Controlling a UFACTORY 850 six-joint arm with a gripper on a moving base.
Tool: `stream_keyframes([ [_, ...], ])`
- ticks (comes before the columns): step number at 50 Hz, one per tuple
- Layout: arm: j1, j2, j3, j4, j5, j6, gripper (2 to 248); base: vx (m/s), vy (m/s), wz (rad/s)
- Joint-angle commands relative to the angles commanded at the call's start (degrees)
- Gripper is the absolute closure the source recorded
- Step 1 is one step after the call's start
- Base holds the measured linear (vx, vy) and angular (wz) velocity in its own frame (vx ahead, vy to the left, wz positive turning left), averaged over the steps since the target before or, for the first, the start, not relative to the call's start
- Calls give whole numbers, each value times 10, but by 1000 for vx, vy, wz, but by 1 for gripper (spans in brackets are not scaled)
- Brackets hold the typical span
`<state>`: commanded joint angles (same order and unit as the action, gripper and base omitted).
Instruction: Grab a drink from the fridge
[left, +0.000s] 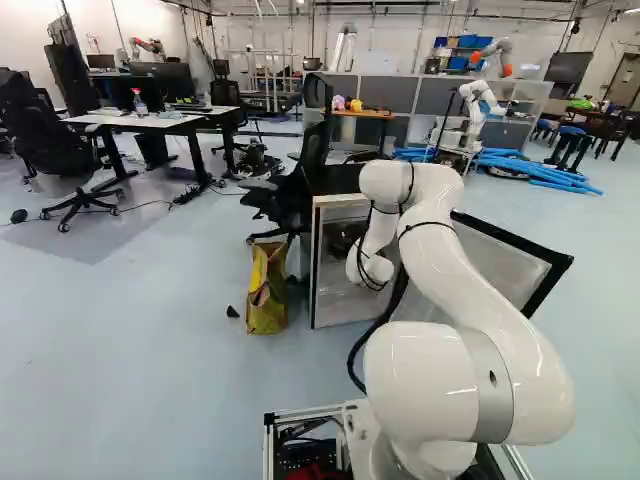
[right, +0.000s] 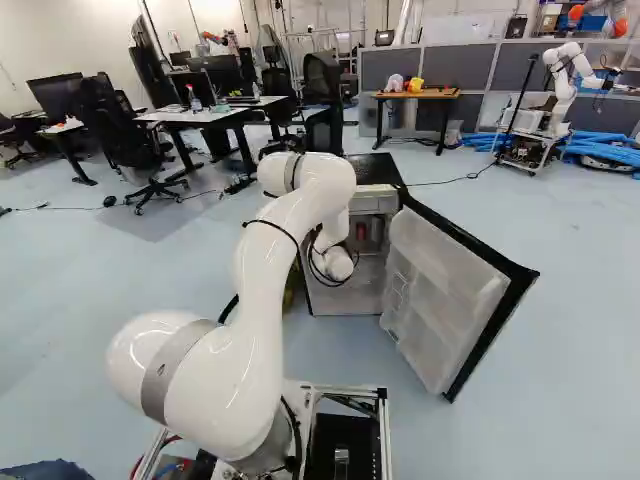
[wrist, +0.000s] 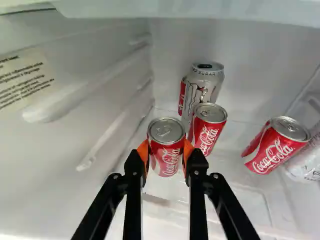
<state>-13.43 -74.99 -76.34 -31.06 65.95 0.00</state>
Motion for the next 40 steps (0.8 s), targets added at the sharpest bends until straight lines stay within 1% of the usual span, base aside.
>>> stream_keyframes([
  [40, -18, 141, 190, 0, 0, 0, 160, 0, 0, 0],
])
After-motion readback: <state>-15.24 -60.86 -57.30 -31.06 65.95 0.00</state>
